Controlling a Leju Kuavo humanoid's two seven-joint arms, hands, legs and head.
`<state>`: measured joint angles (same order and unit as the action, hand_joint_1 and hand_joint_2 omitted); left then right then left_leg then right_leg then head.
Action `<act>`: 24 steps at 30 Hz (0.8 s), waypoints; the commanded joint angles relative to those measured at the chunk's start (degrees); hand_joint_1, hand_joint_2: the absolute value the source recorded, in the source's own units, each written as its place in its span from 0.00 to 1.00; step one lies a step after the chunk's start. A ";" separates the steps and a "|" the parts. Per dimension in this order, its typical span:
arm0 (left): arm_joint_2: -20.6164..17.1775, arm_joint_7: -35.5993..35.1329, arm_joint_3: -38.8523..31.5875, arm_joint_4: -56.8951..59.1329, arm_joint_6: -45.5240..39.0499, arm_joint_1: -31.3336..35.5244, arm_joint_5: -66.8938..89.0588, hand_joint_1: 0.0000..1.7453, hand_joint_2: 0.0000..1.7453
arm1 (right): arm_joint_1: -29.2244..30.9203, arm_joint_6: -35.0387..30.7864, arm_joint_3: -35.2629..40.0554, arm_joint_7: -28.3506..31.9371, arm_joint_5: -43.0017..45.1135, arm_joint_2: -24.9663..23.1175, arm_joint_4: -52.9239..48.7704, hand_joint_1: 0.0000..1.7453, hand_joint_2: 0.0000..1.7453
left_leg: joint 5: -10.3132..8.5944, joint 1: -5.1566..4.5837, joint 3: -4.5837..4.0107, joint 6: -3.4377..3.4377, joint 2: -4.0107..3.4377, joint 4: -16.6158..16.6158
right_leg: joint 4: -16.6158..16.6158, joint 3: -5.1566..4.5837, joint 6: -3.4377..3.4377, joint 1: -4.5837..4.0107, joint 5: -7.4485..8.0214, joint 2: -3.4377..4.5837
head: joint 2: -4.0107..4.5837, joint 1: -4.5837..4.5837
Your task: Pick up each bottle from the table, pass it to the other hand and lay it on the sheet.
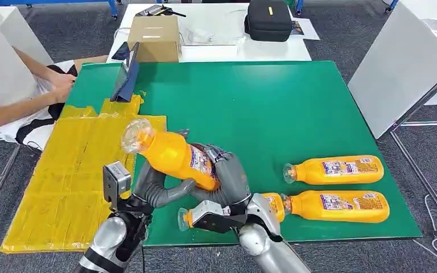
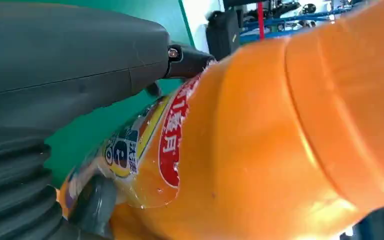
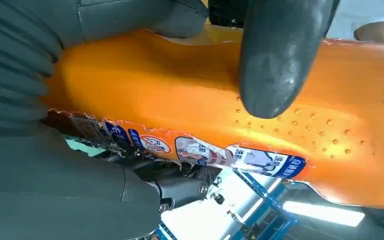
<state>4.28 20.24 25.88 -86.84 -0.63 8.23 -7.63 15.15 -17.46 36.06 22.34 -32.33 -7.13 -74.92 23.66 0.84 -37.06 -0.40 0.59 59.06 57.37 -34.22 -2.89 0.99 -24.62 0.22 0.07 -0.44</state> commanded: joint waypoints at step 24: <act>0.90 0.15 0.29 -4.14 3.37 2.09 -17.27 0.21 1.00 | 4.77 -1.10 4.79 -0.54 -0.01 0.78 13.76 1.00 1.00 | 0.06 0.04 0.29 -0.05 0.05 -0.07 | -0.14 0.31 0.11 -0.07 -0.08 -0.17 | 0.00 -0.02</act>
<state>4.81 18.84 24.59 -89.74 3.45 7.33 -26.14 19.07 -18.62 38.82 22.60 -31.67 -8.28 -67.93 23.66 0.84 -37.05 -0.40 0.52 59.06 57.37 -34.30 -2.89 0.99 -24.62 0.23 0.07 -0.46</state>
